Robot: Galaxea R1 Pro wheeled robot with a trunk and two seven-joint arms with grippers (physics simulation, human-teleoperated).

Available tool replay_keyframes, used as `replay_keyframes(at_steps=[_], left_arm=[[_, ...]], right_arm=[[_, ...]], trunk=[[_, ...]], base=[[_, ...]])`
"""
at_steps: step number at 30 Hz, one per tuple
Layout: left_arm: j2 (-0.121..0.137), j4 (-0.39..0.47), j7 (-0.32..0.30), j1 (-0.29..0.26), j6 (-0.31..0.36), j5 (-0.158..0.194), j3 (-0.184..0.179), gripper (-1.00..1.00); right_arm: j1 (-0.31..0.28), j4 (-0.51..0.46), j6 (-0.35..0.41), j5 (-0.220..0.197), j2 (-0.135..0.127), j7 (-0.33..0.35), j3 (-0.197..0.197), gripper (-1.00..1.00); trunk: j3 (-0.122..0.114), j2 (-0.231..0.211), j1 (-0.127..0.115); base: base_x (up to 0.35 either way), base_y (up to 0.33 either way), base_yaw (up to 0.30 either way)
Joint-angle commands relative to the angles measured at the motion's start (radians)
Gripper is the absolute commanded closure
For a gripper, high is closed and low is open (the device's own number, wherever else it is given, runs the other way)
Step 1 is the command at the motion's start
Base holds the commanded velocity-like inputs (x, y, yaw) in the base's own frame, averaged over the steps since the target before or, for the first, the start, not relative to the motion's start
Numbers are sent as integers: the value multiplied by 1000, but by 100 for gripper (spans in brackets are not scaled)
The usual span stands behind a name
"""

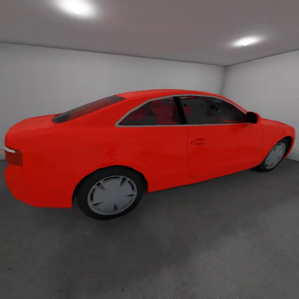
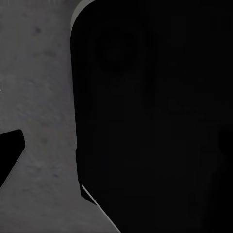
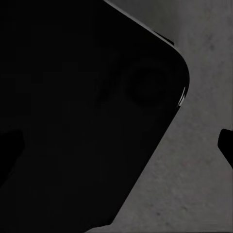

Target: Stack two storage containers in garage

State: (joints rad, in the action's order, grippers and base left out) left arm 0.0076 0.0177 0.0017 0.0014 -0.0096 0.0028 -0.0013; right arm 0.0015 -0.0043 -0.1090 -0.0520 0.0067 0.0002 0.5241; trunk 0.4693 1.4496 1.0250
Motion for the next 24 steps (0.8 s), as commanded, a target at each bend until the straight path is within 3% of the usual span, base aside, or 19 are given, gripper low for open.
replay_keyframes(at_steps=[1, 24], left_arm=[[0, 1, 0, 0, -1, 0, 0, -100], [0, 1, 0, 0, -1, 0, 0, -100]], right_arm=[[0, 0, -3, -5, 0, 0, 5, -100], [0, 0, -3, -8, 1, -1, 2, -100]], trunk=[[1, 0, 0], [1, 0, 0]], base=[[0, 0, -245], [0, 0, -246]])
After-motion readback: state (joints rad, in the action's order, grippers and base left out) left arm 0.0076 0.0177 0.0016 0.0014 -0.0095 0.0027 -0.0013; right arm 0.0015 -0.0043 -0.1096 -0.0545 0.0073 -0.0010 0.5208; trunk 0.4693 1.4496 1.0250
